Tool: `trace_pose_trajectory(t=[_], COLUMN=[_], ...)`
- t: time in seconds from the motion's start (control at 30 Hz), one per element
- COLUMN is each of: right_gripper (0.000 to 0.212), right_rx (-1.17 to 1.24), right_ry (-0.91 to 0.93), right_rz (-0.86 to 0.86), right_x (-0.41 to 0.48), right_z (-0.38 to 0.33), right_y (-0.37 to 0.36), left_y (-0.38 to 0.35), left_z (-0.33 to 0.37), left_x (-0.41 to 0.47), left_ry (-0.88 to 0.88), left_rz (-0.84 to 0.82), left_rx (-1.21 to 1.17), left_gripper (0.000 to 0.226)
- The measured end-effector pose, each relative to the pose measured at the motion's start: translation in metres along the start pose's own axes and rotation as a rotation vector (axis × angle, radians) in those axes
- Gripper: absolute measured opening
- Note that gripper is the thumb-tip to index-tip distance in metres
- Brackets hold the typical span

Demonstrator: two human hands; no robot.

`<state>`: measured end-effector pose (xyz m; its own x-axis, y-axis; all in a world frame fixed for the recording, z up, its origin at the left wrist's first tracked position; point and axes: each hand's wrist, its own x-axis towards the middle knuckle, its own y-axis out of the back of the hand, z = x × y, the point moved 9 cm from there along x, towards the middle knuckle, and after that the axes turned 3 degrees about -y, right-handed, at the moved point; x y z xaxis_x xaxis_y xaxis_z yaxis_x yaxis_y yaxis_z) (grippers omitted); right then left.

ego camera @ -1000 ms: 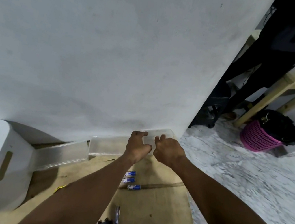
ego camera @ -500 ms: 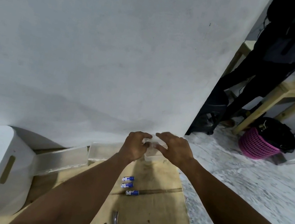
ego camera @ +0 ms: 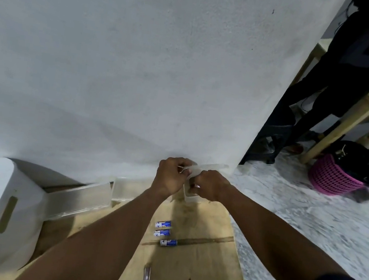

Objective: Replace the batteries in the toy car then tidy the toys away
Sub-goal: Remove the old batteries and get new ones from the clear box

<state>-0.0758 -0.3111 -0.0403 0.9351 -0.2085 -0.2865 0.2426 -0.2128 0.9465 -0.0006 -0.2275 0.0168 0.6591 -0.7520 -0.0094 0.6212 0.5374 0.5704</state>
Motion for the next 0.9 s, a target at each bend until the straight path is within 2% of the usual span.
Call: trace_pose_trajectory(t=[0.13,0.27,0.33,0.4,0.47,0.53,0.6,0.73,0.8,0.9], right_gripper=[0.025,0.02,0.02,0.021,0.015,0.012,0.02,0.05,0.053,0.05], right_rx=[0.085,0.214,0.213,0.2,0.219,0.263,0.273,0.172,0.133,0.098], right_ry=[-0.066,-0.064,0.01,0.123,0.147,0.061,-0.033,-0.071,-0.076,-0.085], right_rz=[-0.109,-0.047,0.158,0.502,0.805,0.898,0.791,0.294,0.232,0.274], right_x=[0.012,0.003,-0.017,-0.051,-0.086,-0.102,-0.098,-0.071,-0.064,-0.058], right_z=[0.001,-0.002,-0.009,-0.016,-0.012,0.003,0.016,0.019,0.019,0.016], right_y=[-0.017,-0.012,0.008,0.035,0.058,0.067,0.059,0.012,0.003,0.003], left_y=[-0.001,0.002,0.0,-0.004,-0.008,-0.014,-0.02,-0.039,-0.045,-0.046], left_z=[0.001,0.001,-0.001,-0.006,-0.008,-0.011,-0.013,-0.017,-0.02,-0.02], left_x=[-0.003,-0.004,-0.005,-0.008,-0.014,-0.021,-0.029,-0.04,-0.042,-0.044], left_ry=[-0.003,0.019,0.021,0.034,0.032,0.023,0.011,-0.033,-0.034,-0.07], left_rz=[-0.004,0.027,0.025,0.007,-0.011,-0.037,-0.069,-0.177,-0.214,-0.204], left_rx=[-0.044,-0.036,-0.009,0.007,0.027,0.064,0.121,0.286,0.327,0.361], left_gripper=[0.018,0.015,0.019,0.023,0.024,0.027,0.03,0.031,0.032,0.033])
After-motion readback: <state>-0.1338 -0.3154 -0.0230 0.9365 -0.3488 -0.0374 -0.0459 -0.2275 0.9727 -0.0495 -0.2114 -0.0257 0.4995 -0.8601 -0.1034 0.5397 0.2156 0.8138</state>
